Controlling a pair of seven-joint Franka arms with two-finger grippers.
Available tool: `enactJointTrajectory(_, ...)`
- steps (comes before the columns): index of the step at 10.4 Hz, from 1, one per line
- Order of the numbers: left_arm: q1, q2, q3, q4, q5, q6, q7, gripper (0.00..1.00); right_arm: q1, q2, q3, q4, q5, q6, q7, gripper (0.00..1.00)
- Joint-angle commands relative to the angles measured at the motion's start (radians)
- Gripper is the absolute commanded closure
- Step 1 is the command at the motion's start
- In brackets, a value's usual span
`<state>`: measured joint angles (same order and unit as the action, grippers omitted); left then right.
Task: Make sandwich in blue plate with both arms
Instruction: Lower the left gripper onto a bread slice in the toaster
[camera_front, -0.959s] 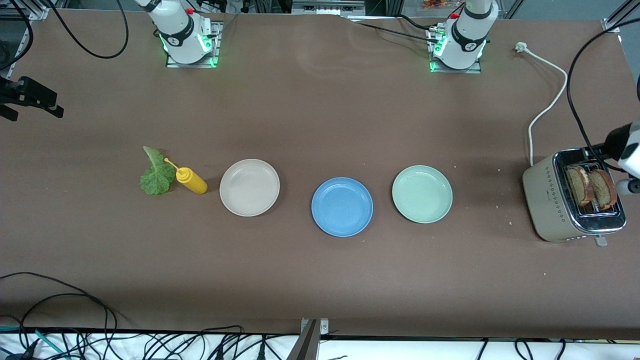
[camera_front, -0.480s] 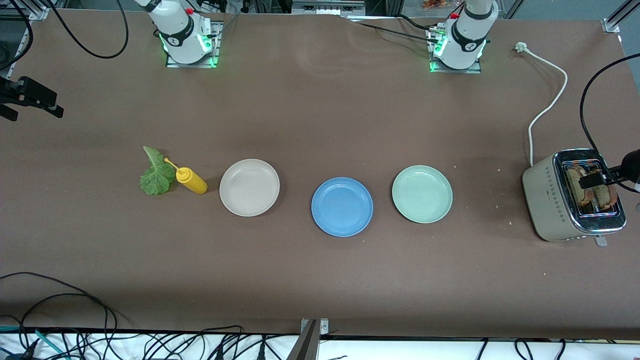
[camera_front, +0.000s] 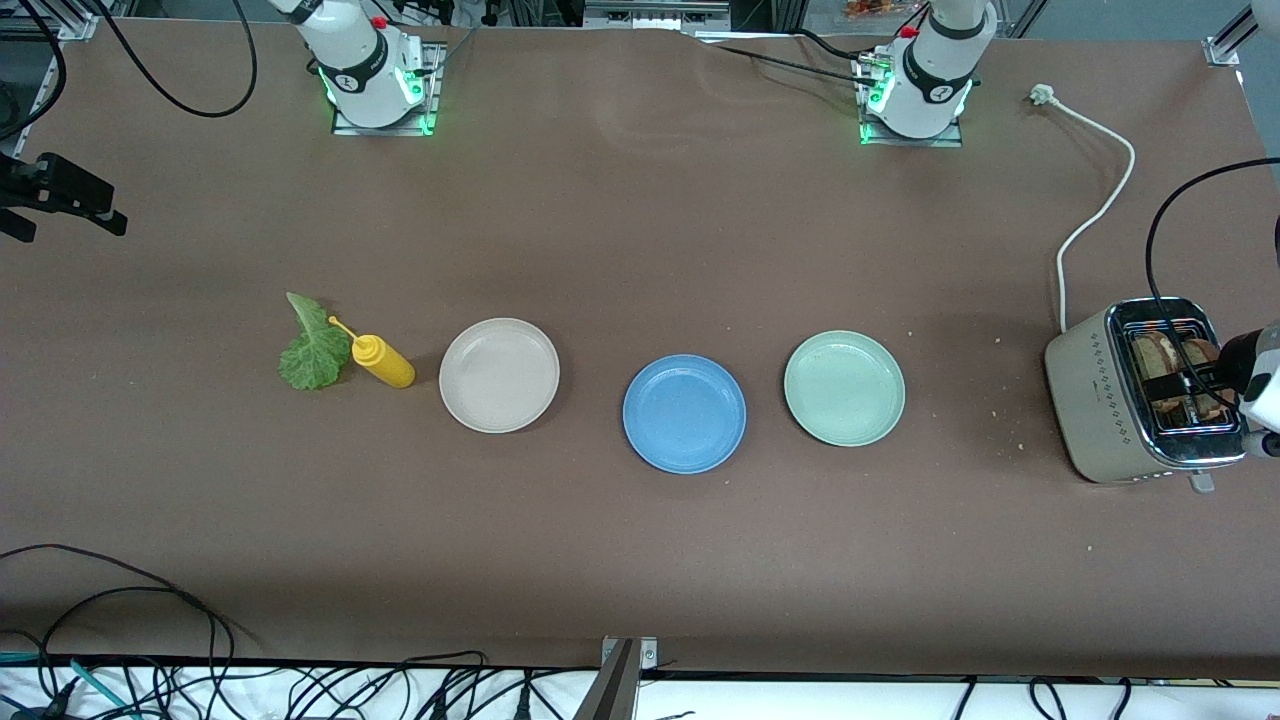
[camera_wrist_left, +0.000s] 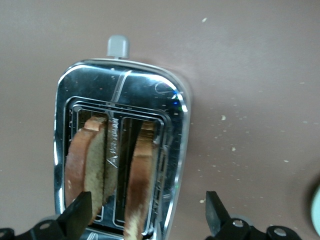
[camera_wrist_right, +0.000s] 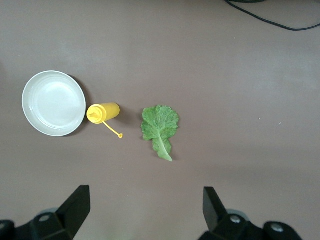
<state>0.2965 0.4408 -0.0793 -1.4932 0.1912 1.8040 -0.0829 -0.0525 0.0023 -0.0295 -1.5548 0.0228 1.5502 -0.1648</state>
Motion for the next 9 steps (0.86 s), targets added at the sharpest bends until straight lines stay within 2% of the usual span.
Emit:
enactJointTrajectory(1,0.02,0.047,-0.011,0.031,0.04,-0.003,0.009,0.01,-0.006,-0.004,0.003,0.015,0.002,-0.018,-0.001,0.0)
enactJointTrajectory(3,0.02,0.059,-0.011,0.027,0.04,-0.003,-0.001,0.04,-0.006,-0.004,0.005,0.015,0.002,-0.018,-0.002,0.0)
enactJointTrajectory(5,0.02,0.061,-0.011,0.022,0.04,-0.008,-0.003,0.17,-0.006,-0.004,0.003,0.015,0.002,-0.018,-0.002,0.0)
enactJointTrajectory(6,0.02,0.059,-0.01,0.021,0.04,-0.015,-0.003,0.31,-0.006,-0.004,0.003,0.015,0.002,-0.018,-0.004,0.0)
enactJointTrajectory(7,0.02,0.059,-0.011,0.019,0.04,-0.018,-0.001,0.49,-0.006,-0.004,0.003,0.015,0.002,-0.018,-0.004,0.0)
enactJointTrajectory(9,0.02,0.058,-0.011,0.019,0.04,-0.047,0.002,0.89,-0.006,-0.004,0.005,0.015,0.002,-0.018,-0.004,0.0)
